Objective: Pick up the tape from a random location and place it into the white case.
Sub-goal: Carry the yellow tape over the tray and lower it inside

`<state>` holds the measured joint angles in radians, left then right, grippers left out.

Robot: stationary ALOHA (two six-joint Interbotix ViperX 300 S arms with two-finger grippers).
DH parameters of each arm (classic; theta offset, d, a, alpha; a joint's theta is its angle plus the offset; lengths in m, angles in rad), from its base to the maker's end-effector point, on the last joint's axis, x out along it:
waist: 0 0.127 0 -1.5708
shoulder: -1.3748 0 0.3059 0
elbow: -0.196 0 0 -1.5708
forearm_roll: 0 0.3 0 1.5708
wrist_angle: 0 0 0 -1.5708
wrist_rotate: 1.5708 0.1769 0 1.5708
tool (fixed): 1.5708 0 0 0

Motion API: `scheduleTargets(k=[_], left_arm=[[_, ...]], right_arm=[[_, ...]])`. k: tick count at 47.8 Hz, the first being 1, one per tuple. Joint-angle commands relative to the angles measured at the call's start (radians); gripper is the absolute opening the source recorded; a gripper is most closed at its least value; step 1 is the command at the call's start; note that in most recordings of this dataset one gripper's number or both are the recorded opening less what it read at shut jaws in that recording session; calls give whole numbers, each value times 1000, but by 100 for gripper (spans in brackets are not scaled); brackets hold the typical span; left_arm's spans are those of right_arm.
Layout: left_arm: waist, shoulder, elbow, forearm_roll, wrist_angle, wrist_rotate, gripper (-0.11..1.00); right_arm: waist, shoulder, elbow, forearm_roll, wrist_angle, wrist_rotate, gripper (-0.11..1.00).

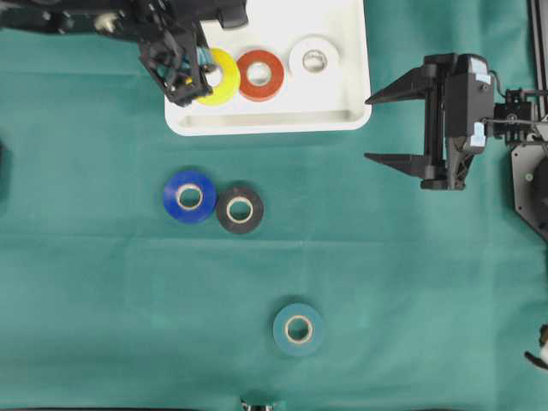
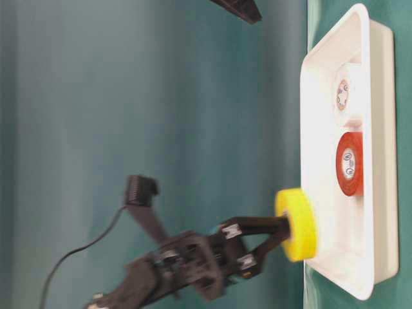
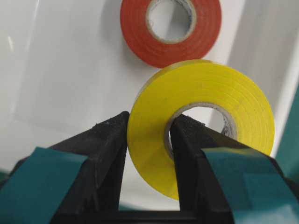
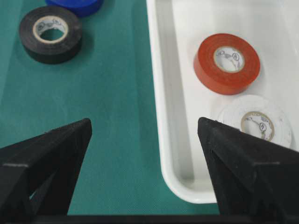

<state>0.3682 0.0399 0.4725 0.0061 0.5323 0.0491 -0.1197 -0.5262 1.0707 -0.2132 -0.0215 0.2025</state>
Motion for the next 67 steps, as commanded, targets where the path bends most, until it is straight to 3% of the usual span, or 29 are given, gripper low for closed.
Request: scheduleTargets(k=[1, 10, 20, 53, 55, 63, 67], left_arm=[[0, 20, -5, 2, -46, 0, 23], [17, 78, -3, 2, -75, 8, 23], [25, 91, -5, -3, -78, 63, 23], [21, 84, -8, -8, -72, 60, 24], [21, 83, -8, -8, -75, 60, 30], [21, 69, -5, -8, -74, 60, 79], [21, 61, -2, -8, -71, 60, 96]], right_arm=[[0, -3, -25, -2, -5, -2, 88], [0, -3, -25, -2, -5, 0, 88], [0, -3, -26, -2, -5, 0, 88], [0, -3, -26, -2, -5, 0, 88], [0, -3, -26, -2, -5, 0, 88], [0, -3, -25, -2, -3, 2, 88], [0, -3, -26, -2, -5, 2, 88]])
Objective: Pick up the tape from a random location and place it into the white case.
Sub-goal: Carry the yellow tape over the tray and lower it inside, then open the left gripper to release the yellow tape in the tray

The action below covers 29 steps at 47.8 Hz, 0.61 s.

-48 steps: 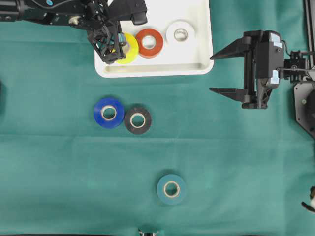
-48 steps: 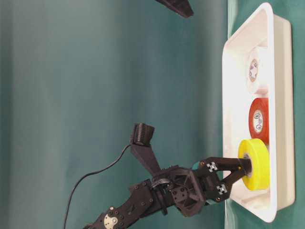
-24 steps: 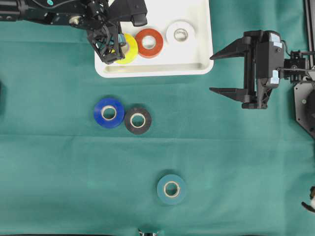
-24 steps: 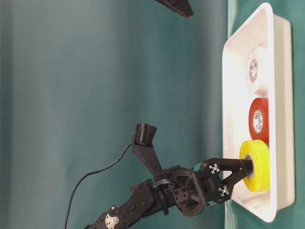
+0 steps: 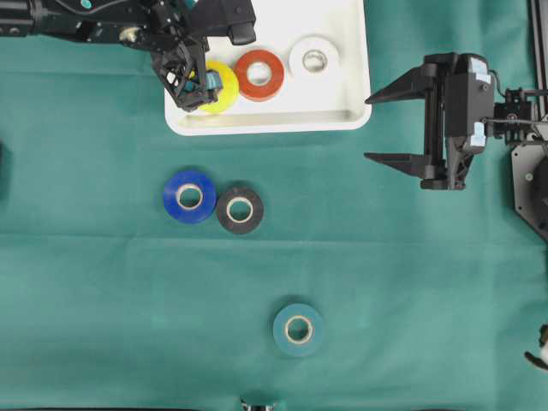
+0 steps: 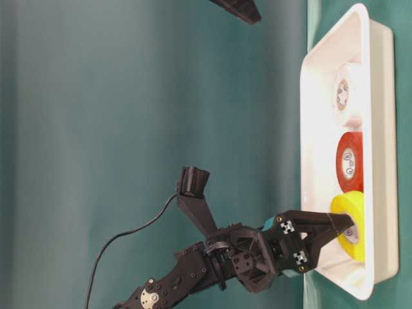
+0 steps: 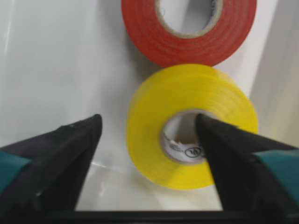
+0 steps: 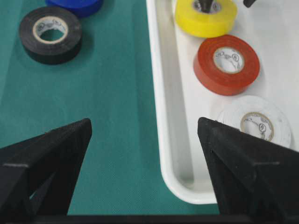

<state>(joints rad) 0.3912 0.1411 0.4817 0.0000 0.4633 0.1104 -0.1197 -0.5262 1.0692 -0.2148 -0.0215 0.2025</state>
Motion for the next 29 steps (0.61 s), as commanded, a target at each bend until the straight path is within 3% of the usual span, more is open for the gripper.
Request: scheduleTargets(k=[1, 15, 29], left_arm=[[-2, -40, -11, -2, 0, -2, 98], [-3, -66, -17, -2, 25, -2, 99], [-21, -199, -46, -2, 120, -2, 99]], right_arm=[[0, -3, -25, -2, -5, 2, 88], [0, -3, -25, 0, -5, 2, 88], [0, -3, -26, 0, -3, -2, 88]])
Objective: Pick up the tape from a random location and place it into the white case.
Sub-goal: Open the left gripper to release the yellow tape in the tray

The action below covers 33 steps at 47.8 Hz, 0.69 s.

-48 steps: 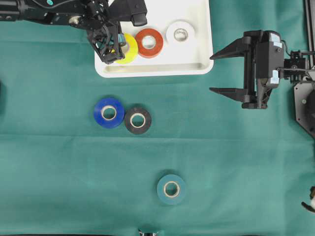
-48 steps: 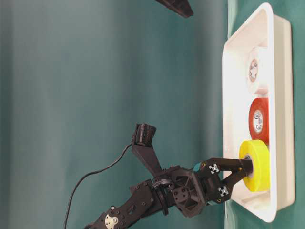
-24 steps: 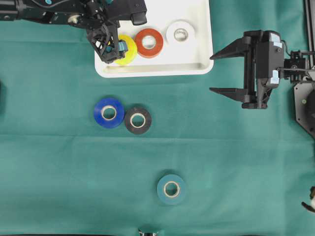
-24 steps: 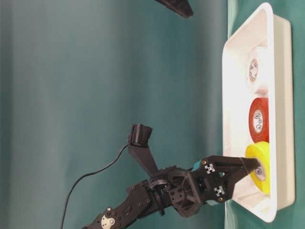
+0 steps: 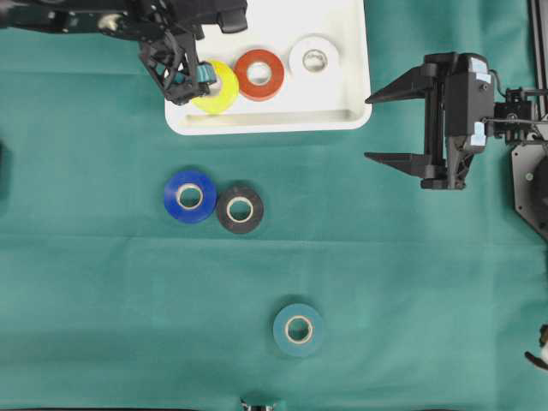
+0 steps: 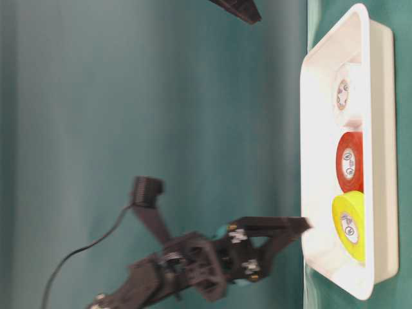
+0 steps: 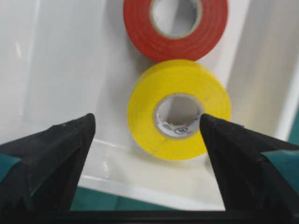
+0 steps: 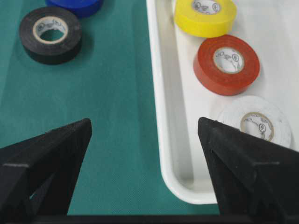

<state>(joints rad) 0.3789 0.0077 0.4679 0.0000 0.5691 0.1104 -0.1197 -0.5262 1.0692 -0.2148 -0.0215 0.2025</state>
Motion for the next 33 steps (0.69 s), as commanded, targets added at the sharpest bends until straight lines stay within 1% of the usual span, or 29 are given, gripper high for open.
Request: scheduleTargets(k=[1, 14, 27, 33], left_arm=[[-11, -75, -34, -2, 20, -2, 99], [-14, -166, -75, -2, 126, -2, 99], [-17, -210, -63, 0, 130, -2, 99], [-49, -216, -57, 0, 129, -2, 99]], right_arm=[[0, -3, -28, 0, -3, -2, 88], [0, -3, -31, 0, 6, -2, 88], [0, -3, -41, -2, 12, -2, 88], [0, -3, -43, 0, 12, -2, 88]])
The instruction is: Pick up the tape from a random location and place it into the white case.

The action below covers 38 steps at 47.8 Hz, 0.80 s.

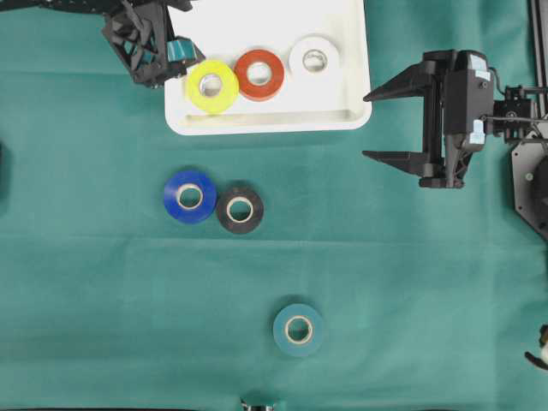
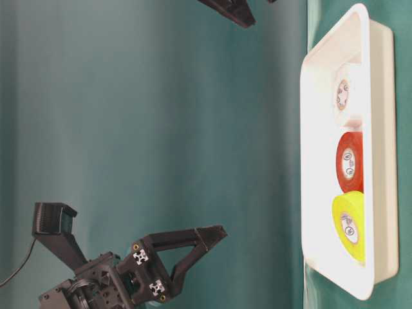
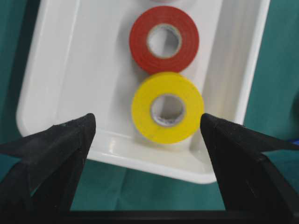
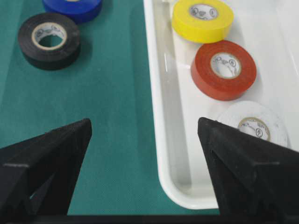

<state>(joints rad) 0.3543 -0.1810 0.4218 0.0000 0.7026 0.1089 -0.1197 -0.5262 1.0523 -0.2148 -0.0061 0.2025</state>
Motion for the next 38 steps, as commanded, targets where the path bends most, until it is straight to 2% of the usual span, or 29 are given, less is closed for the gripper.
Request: scheduleTargets(k=[1, 10, 20, 26, 38], left_arm=[[-34, -28, -9, 0, -5, 0, 98], [-152, -28, -9, -2, -15, -5, 98], [-272, -28, -9, -2, -66, -38, 98], [-298, -28, -6, -2, -83, -43, 98], [-287, -46, 17, -2, -84, -43, 98]], right_arm=[[0, -3, -26, 0, -3, -2, 88], [0, -3, -26, -2, -3, 2, 88], [0, -3, -29, -2, -3, 5, 88], [0, -3, -31, 0, -3, 5, 88], [0, -5, -32, -2, 12, 8, 88]])
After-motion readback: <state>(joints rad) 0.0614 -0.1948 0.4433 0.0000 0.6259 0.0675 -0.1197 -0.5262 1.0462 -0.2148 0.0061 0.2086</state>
